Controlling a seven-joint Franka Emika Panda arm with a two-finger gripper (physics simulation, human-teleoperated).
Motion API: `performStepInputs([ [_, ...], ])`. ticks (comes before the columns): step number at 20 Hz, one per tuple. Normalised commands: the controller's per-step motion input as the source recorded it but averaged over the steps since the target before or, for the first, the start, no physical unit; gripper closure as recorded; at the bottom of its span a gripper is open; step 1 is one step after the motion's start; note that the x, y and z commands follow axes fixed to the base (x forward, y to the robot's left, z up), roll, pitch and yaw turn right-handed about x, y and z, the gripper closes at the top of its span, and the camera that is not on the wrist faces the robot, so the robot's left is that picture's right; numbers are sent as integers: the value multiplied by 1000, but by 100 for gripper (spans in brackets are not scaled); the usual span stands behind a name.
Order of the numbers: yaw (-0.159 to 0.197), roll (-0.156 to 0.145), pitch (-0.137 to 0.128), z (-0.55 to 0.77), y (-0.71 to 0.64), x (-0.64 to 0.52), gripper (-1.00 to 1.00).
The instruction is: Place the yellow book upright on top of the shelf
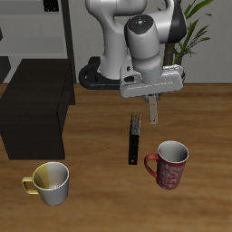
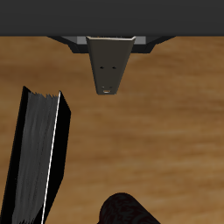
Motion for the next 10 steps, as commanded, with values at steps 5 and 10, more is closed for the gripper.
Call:
performStepInputs([
  [5,19,-31,-1,242,-397,-73,100],
  [10,8,-73,-4,445,-770,-40,100],
])
